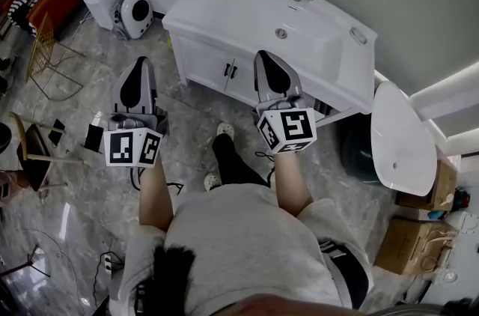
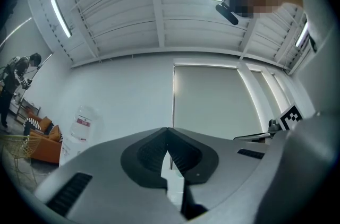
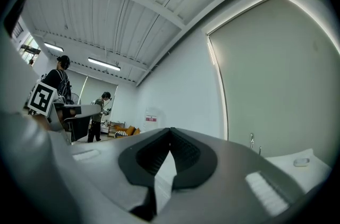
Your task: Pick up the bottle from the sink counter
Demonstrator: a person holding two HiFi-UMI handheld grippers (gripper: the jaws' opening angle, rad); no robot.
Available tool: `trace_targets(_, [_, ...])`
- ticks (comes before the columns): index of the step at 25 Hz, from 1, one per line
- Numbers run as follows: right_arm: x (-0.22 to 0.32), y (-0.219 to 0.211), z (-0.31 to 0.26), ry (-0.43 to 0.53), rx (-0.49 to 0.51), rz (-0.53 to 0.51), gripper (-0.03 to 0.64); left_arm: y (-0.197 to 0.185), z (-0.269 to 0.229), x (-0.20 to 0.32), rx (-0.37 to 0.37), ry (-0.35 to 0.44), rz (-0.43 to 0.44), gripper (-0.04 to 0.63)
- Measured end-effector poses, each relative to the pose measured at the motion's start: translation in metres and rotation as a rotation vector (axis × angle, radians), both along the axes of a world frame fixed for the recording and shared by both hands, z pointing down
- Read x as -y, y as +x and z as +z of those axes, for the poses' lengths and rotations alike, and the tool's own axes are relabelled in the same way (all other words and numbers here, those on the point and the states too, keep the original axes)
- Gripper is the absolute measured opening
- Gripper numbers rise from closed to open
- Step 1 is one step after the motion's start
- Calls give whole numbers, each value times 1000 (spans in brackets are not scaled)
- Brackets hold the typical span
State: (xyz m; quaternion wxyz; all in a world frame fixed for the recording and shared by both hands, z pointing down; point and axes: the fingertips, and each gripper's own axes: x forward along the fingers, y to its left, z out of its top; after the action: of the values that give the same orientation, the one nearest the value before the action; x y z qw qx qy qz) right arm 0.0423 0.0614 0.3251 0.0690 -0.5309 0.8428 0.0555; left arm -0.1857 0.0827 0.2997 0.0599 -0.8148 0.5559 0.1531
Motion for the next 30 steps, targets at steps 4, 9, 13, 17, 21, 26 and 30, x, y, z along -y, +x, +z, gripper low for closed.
trace_targets(4, [32, -4, 0, 9, 5, -13, 11, -4, -2, 27, 14, 10, -14, 8])
trace_targets(9, [81, -7, -3, 16, 5, -27, 11, -6, -7, 75, 17, 16, -28, 8])
trace_targets(13, [127, -4, -8, 17, 14, -37, 11, -1, -16, 118, 36, 24, -35, 8])
trace_targets(17, [171, -3, -17, 22, 11, -52, 11, 2, -25, 159, 35, 35, -47, 8])
trace_targets(21, [210, 1, -22, 25, 4, -62, 11, 7, -26, 197, 29, 34, -55, 8])
trace_targets(26, [254, 11, -18, 21, -6, -71, 11, 19, -24, 240, 20, 38, -56, 8])
trace_targets(30, [283, 20, -18, 24, -3, -79, 11, 29, -24, 266, 23, 43, -60, 8])
